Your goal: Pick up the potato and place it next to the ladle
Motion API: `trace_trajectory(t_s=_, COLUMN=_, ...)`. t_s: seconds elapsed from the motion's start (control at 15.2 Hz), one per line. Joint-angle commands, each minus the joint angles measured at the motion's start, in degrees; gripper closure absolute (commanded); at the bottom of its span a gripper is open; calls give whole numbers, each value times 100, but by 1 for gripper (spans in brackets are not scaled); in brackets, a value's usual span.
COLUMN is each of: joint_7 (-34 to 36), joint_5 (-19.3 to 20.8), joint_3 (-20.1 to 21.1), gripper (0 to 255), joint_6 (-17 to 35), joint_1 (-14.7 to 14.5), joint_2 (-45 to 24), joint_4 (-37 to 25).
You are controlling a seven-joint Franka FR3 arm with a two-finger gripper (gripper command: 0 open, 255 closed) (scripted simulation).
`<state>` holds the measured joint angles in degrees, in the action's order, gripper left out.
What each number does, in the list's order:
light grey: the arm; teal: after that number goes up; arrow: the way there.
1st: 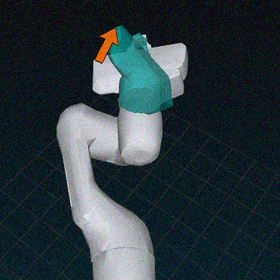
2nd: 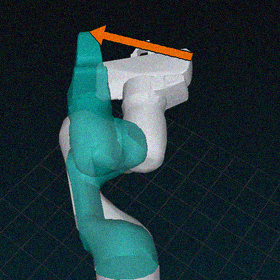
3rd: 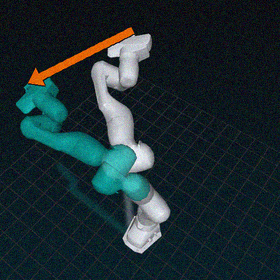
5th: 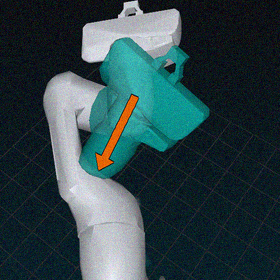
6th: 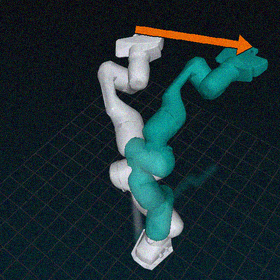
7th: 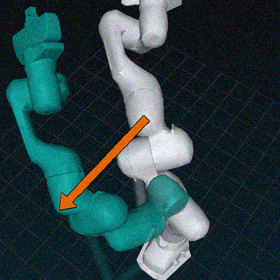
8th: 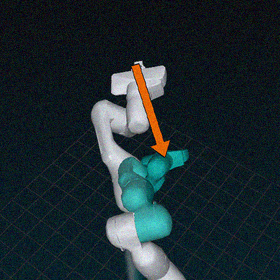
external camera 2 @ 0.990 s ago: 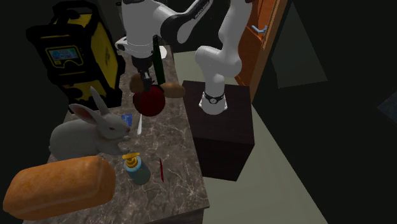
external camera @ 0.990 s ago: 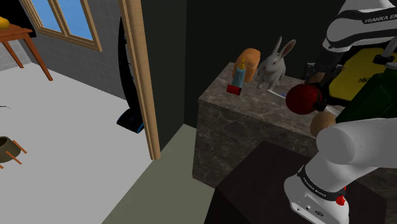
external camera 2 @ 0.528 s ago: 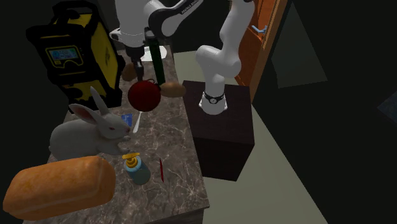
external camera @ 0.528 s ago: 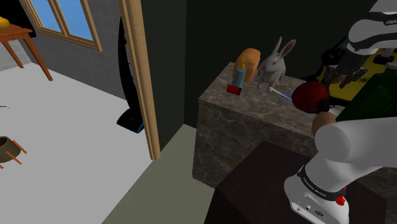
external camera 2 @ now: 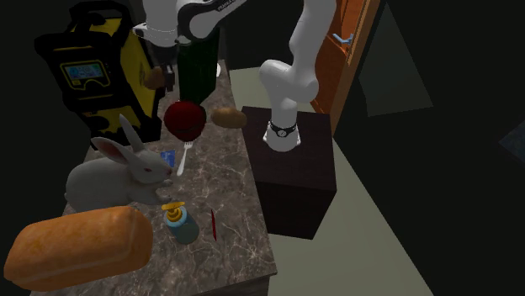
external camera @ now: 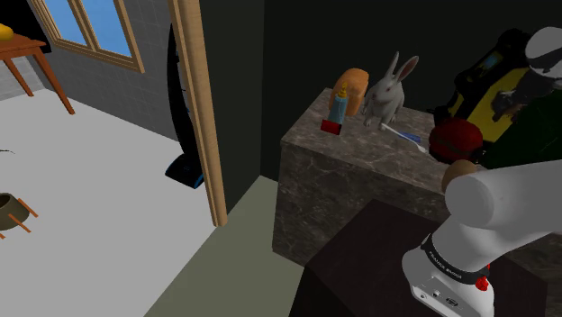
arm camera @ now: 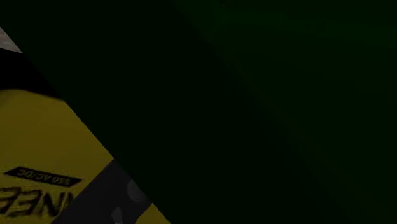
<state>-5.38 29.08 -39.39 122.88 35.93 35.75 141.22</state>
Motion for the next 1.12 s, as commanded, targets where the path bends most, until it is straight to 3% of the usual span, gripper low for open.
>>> trace_trajectory(t_s=0.0, joint_7=-352, joint_5=-21, joint_3=-329, gripper=255, joint_6=-318, joint_1=74, joint_2=-185, joint_4=-160)
trace_trajectory(t_s=0.4, joint_7=-1494, joint_5=-435, joint_3=-1204, gripper=255, joint_6=-50, joint_1=13, joint_2=-1015, joint_4=-954)
trace_trajectory(t_s=0.46, joint_7=-1220, joint_5=-337, joint_3=-610, gripper=255, joint_6=104, joint_1=8, joint_2=-736, joint_4=-941)
trace_trajectory(t_s=0.53, joint_7=-1220, joint_5=-337, joint_3=-611, gripper=0, joint_6=104, joint_1=8, joint_2=-736, joint_4=-941)
trace_trajectory(t_s=0.79, joint_7=-1207, joint_5=-697, joint_3=-303, gripper=0, joint_6=-1800, joint_1=-355, joint_2=-1944, joint_4=-2643)
trace_trajectory(t_s=0.99, joint_7=-1521, joint_5=-1109, joint_3=-372, gripper=0, joint_6=-3158, joint_1=-550, joint_2=-3260, joint_4=-4200)
trace_trajectory(t_s=1.06, joint_7=-1586, joint_5=-1176, joint_3=-386, gripper=0, joint_6=-3342, joint_1=-549, joint_2=-3466, joint_4=-4432)
